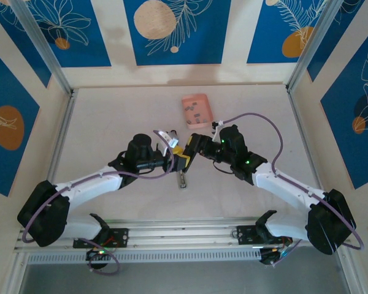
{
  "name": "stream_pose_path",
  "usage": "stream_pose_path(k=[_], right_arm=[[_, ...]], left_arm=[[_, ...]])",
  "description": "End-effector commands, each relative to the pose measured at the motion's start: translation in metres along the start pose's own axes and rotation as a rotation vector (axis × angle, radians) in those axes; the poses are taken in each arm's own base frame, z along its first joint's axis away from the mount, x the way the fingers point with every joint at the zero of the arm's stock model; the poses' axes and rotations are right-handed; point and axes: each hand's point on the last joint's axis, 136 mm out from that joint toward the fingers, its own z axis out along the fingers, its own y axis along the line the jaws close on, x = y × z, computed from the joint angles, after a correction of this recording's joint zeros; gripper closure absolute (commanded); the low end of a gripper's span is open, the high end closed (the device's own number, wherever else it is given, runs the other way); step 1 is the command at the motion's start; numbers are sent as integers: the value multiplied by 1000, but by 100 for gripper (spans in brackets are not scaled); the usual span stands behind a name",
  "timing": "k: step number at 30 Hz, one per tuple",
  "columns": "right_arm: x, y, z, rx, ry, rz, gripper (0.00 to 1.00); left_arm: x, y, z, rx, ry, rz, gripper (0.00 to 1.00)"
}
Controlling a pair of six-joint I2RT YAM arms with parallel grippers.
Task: Load the staples into the stapler
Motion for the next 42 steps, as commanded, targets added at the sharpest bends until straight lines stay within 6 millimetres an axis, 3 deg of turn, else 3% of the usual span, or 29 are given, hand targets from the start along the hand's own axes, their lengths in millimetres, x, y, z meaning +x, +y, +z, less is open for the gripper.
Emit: stream_pose_path(k=[1, 5, 15, 25, 27, 33, 42], right_arm=[[-25, 48, -14, -138, -78, -21, 69], [-25, 56, -16, -165, -77, -35, 69], [-22, 68, -21, -208, -75, -58, 69], [-19, 85, -27, -268, -61, -128, 68], [-18, 84, -30, -259, -63, -151, 62], [-18, 78, -53, -224, -90, -272, 31], [-23, 75, -92, -296, -55, -471, 27]], left_arm=[[-12, -6, 3, 13, -33, 19, 51], [-14, -5, 5, 16, -43, 18, 61], [-18, -11, 6, 55, -68, 30, 58], [-22, -14, 0, 54, -107, 40, 91], [-24, -11, -3, 37, -119, 29, 94], [-33, -19, -15, 54, -195, 108, 100], [-51, -36, -35, 119, -327, 195, 100]])
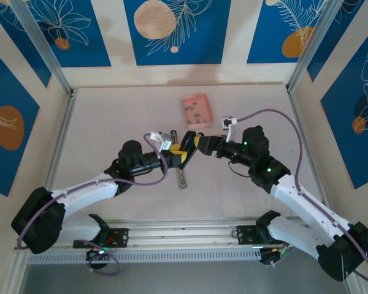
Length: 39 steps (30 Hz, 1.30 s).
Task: Load the staples into the stapler
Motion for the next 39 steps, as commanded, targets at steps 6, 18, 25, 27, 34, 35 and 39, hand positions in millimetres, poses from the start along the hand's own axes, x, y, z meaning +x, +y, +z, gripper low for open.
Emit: stream_pose_path(k=[6, 18, 25, 27, 34, 35, 39], right_arm=[[-11, 25, -34, -255, 55, -416, 29], [6, 35, -63, -494, 159, -657, 27], [22, 43, -52, -540, 199, -722, 28], [22, 41, -47, -533, 203, -727, 28], [22, 53, -44, -599, 194, -727, 32], [23, 54, -43, -613, 201, -724, 33], [24, 60, -44, -644, 205, -730, 38]], left_arm=[[-42, -41, -20, 192, -256, 205, 100], [-57, -67, -20, 360, -310, 274, 100], [-62, -70, -20, 382, -327, 284, 100], [-65, -72, -20, 393, -337, 283, 100], [-67, -75, -21, 420, -353, 277, 100], [-66, -75, -21, 423, -352, 275, 100], [-68, -77, -21, 433, -358, 272, 100]])
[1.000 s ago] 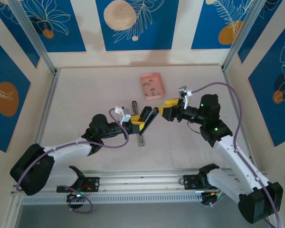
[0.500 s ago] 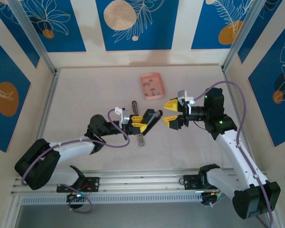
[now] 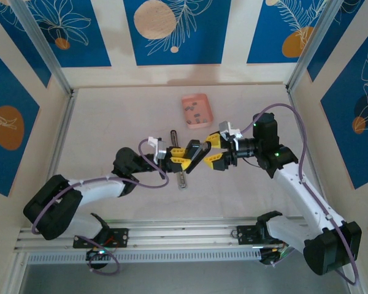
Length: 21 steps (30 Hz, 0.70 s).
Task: Load the staples into the stapler
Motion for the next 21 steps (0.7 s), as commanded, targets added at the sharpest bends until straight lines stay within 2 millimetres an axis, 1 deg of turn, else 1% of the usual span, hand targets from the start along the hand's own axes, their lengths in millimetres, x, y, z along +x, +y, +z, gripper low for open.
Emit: stream_pose_path(k=[1, 7, 12, 16, 17, 18, 19, 21], right_arm=[[-15, 10, 1, -56, -27, -51, 39], [-16, 12, 6, -87, -34, -58, 53], [-17, 13, 9, -103, -33, -58, 60], [-16, 12, 10, -109, -32, -57, 76], [-15, 11, 10, -100, -29, -57, 80], [-14, 9, 10, -81, -23, -57, 84], [-13, 5, 10, -58, -16, -57, 86], [-9, 0, 9, -12, -2, -61, 89]], left_arm=[[-42, -11, 3, 57, -112, 110, 100], [-42, -10, 3, 57, -110, 108, 100], [-41, -11, 4, 62, -109, 98, 100], [-40, -10, 3, 55, -109, 93, 100], [-40, -9, 3, 47, -110, 92, 98], [-39, -8, 2, 40, -109, 92, 91], [-39, -7, 2, 29, -108, 88, 84], [-36, -3, 2, 11, -91, 78, 67]])
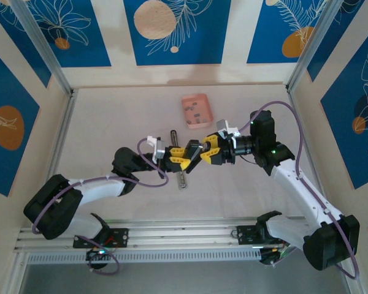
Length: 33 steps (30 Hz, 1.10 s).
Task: Load the staples into the stapler
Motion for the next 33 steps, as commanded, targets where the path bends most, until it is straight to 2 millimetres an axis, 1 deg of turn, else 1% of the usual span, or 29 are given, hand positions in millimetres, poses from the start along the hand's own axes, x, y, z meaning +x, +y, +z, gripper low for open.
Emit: stream_pose_path(k=[1, 3, 5, 6, 9, 11, 15, 17, 19, 24, 27, 31, 33], right_arm=[[-1, -2, 1, 55, 23, -33, 91], [3, -7, 0, 102, 38, -38, 96], [8, -9, 0, 120, 47, -38, 100], [10, -10, 1, 123, 51, -35, 100], [16, -10, 5, 118, 69, -35, 100], [24, -11, 9, 121, 104, -44, 100], [38, -9, 18, 110, 175, -62, 100], [44, -2, 22, 72, 201, -108, 100], [48, 1, 26, 61, 224, -119, 100], [58, 7, 36, 10, 289, -143, 100], [57, 9, 43, -15, 291, -147, 100], [52, 7, 47, -22, 265, -160, 100], [50, 6, 48, -25, 259, -162, 100]], left_arm=[[-26, 4, 1, -32, -62, 67, 59], [-20, 5, 0, -45, -30, 62, 47], [-16, 5, -2, -62, -6, 60, 38], [-13, 5, -4, -69, 6, 62, 35], [-8, 3, -6, -77, 51, 73, 31], [-3, 1, -8, -76, 95, 86, 31], [5, -2, -13, -84, 185, 103, 30], [10, -1, -15, -100, 247, 82, 29], [16, -3, -17, -88, 311, 65, 29], [19, -12, -21, -52, 349, 93, 38], [22, -14, -22, -43, 369, 91, 42], [26, -15, -23, -34, 390, 81, 44], [27, -15, -23, -33, 397, 80, 48]])
